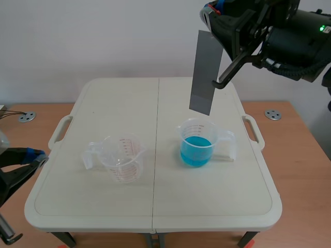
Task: Hold the metal plate by the orange handle, dip it into the blue solution, take it out and point at it, then put the plate back in the beaker on the left.
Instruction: 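Put the plate into the left beaker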
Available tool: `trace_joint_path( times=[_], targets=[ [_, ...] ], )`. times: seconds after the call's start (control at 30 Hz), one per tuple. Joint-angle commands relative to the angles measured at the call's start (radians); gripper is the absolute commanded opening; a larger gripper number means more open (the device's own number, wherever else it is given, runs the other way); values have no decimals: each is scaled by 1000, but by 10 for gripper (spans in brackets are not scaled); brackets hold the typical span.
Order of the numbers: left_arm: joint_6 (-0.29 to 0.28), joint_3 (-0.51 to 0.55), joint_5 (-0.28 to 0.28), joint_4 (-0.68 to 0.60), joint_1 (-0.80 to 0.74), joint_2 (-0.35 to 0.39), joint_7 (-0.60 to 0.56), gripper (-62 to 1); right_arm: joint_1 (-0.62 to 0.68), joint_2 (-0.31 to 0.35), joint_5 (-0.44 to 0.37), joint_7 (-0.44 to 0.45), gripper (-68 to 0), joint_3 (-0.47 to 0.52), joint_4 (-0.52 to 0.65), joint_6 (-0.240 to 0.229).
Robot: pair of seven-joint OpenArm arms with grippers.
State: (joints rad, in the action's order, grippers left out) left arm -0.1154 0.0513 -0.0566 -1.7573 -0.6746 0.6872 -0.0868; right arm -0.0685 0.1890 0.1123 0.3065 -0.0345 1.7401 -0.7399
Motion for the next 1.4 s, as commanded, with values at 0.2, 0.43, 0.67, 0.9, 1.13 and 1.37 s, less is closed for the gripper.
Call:
trace_joint_path(
  times=[0.2,0.43,0.67,0.9,1.13,1.37],
  targets=[
    [2,165,-6,-37,-218,-39,-68,-581,-66,7,-14,10,-662,-51,26,-6],
    [1,281,11,-37,-361,-118,-149,-581,-108,5,-14,2,-662,-119,26,-6],
    [1,345,47,-36,-443,-179,-192,-581,-160,-2,-15,-22,-662,-210,24,-6],
    [1,346,78,-35,-507,-180,-194,-581,-198,-21,-15,-60,-662,-313,15,34],
    [1,346,85,-35,-517,-180,-193,-581,-218,-65,-14,-80,-662,-381,-24,72],
    [-2,346,88,-35,-517,-180,-189,-581,-240,-87,-14,-84,-662,-446,-86,97]
  ],
)
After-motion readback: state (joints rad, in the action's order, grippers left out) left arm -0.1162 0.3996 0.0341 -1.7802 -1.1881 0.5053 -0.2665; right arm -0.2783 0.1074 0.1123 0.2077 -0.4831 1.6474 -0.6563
